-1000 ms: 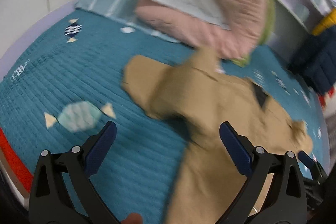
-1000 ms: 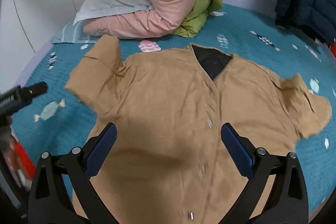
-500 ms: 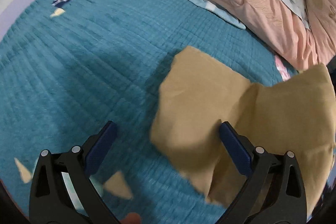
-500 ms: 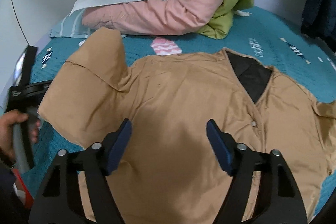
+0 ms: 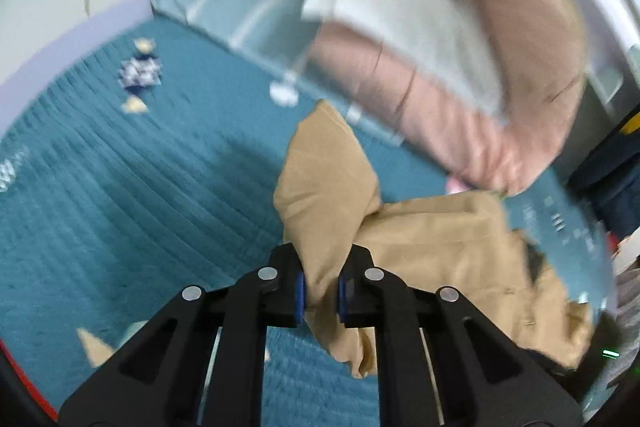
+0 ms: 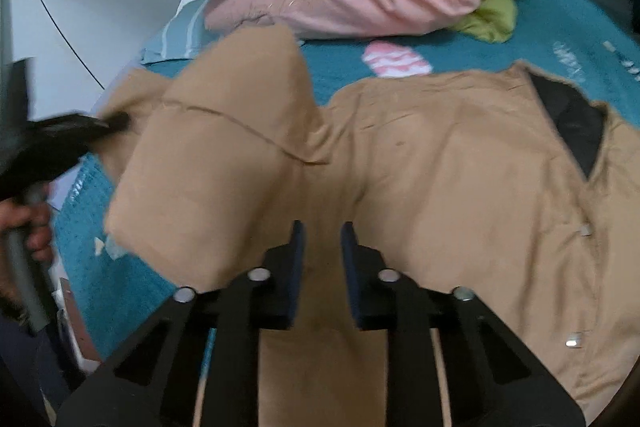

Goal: Fold large clothes

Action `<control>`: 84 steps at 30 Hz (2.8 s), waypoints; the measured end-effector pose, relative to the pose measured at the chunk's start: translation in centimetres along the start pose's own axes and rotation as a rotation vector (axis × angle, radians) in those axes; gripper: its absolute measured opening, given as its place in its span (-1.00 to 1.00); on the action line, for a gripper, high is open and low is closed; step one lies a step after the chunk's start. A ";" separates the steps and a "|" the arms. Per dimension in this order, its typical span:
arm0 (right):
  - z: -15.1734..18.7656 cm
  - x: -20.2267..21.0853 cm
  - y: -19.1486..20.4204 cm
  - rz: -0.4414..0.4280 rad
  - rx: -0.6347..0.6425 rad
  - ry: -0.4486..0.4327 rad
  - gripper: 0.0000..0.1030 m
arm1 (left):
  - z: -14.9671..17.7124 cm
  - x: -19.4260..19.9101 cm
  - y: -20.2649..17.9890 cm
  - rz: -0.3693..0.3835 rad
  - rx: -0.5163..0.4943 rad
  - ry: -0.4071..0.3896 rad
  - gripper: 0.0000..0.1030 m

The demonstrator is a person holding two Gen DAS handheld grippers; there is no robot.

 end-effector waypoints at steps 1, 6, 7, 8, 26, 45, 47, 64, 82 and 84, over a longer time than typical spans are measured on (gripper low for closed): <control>0.2 -0.9 0.2 -0.001 -0.005 0.019 -0.84 | -0.7 2.4 0.4 0.028 0.019 -0.045 -0.79; 1.9 -5.5 -0.6 -0.097 -0.128 0.099 -0.91 | -2.8 10.3 -0.8 0.143 0.058 -0.157 -0.79; 1.8 -5.7 -0.5 -0.103 -0.122 0.103 -0.91 | -2.9 11.6 -2.1 0.166 0.038 -0.170 -0.79; 1.6 -5.6 -0.5 -0.118 -0.127 0.111 -0.91 | -3.0 12.3 -3.2 0.178 0.025 -0.175 -0.79; 9.0 32.5 -26.9 0.332 -0.273 -0.309 -0.85 | 18.6 9.5 -42.2 0.383 -0.568 0.013 -0.79; 19.7 44.8 -50.2 0.314 -0.978 -0.689 -0.12 | 29.2 2.9 -46.5 0.398 -0.703 0.236 0.40; 19.7 44.5 -50.8 0.339 -1.013 -0.694 -0.12 | 27.8 2.9 -45.3 0.382 -0.666 0.218 0.40; 0.0 42.8 -25.4 0.306 -0.221 -0.733 -0.74 | 15.7 -0.8 -22.2 -0.072 -0.367 0.100 0.43; 4.1 5.5 -7.6 0.198 0.025 -0.080 -0.09 | 15.1 0.1 -14.1 -0.076 -0.267 0.140 0.44; 3.9 6.3 -6.2 0.146 0.045 -0.093 0.18 | 15.0 0.4 -14.0 -0.068 -0.258 0.138 0.44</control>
Point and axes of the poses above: each gripper's, at about its wrist camera, not at the fingertips, and x roughly against the way its jaws point, y to its left, z to its underside, the point moved 10 cm from there along -x, roughly the way its jaws point, and after that the axes turned 15 degrees about -z, right-handed, at the moved point
